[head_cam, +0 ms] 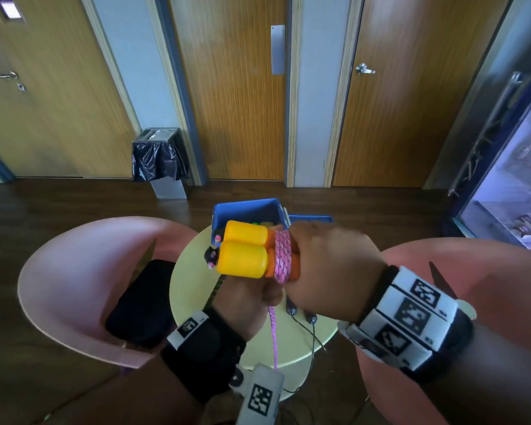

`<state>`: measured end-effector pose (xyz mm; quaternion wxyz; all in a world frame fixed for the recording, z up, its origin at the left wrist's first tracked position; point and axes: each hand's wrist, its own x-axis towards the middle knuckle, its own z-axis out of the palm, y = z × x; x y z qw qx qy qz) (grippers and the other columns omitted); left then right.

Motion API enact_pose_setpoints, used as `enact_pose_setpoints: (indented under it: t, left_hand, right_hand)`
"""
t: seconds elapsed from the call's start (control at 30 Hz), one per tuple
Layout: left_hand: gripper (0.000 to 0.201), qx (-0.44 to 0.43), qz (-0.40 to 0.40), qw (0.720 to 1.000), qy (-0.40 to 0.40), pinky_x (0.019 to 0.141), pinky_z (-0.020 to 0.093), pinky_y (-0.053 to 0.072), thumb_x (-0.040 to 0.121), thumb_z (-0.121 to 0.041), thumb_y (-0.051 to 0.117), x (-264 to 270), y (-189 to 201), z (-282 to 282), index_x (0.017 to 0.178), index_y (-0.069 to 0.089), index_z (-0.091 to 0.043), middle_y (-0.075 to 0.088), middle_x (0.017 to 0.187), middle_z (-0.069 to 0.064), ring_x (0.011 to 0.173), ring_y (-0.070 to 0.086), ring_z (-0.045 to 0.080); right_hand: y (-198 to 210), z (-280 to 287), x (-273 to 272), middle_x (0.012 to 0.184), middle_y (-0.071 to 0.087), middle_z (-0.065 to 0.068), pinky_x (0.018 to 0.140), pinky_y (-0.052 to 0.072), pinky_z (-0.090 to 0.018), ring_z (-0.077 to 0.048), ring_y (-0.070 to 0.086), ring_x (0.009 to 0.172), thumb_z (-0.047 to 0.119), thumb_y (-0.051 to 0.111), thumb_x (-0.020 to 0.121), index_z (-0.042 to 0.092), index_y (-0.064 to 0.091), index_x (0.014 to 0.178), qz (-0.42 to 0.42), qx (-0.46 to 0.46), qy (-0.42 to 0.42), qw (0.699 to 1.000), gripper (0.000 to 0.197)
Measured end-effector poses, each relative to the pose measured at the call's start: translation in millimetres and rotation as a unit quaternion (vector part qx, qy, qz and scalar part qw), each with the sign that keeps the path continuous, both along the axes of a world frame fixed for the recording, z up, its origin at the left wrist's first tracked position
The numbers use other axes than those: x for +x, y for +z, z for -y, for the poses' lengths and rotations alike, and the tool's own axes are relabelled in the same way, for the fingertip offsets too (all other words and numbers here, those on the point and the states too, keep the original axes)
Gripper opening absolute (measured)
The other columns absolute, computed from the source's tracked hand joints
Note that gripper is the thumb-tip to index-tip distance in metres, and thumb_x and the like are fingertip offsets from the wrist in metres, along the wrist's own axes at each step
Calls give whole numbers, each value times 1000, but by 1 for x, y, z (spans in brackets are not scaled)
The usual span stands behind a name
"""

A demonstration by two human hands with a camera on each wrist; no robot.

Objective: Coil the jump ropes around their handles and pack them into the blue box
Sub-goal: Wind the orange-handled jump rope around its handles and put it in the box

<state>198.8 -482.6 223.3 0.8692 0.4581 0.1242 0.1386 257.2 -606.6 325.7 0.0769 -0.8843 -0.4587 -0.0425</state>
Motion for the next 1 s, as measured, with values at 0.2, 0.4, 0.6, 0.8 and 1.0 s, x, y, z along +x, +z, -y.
enact_pose_setpoints:
  t: [0.2, 0.4, 0.6, 0.8, 1.0]
  left_hand:
    - [18, 235, 10, 963, 128, 74, 40, 45, 81, -35, 61, -9, -2, 3, 84, 69, -19, 65, 89, 14, 80, 57, 23]
    - [30, 394, -62, 907, 135, 58, 20, 34, 89, -22, 49, -24, -1, 11, 61, 60, -17, 55, 54, -2, 52, 45, 6]
    - [33, 356, -14, 929, 95, 57, 29, 36, 99, -23, 44, -35, 14, 14, 73, 50, -2, 40, 64, 5, 57, 40, 15]
    - [45, 387, -36, 909, 153, 57, 36, 36, 83, -66, 49, -32, 10, -5, 68, 66, -28, 39, 51, 0, 54, 40, 19]
    - [31, 437, -57, 885, 150, 57, 30, 35, 81, -62, 53, -33, 10, -3, 63, 63, -38, 46, 48, -8, 53, 41, 13]
  right_hand:
    - [-6, -14, -2, 86, 54, 4, 74, 50, -36, -19, 53, 79, 40, 57, 86, 22, 49, 95, -32, 19, -58, 998, 22]
    - [-20, -18, 1, 95, 59, 3, 73, 49, -34, -21, 59, 87, 41, 54, 88, 23, 50, 103, -59, 48, -56, 996, 24]
    - [-31, -20, 9, 104, 60, -2, 82, 55, -42, -23, 63, 93, 45, 63, 80, 15, 45, 119, -65, 30, -18, 997, 52]
    - [-39, -21, 10, 93, 56, 5, 72, 56, -39, -17, 60, 79, 32, 64, 68, 24, 46, 107, -182, 60, 4, 981, 43]
    - [-48, -15, 16, 82, 59, 6, 71, 57, -38, -18, 63, 72, 45, 55, 72, 26, 41, 101, -168, 27, -27, 985, 38]
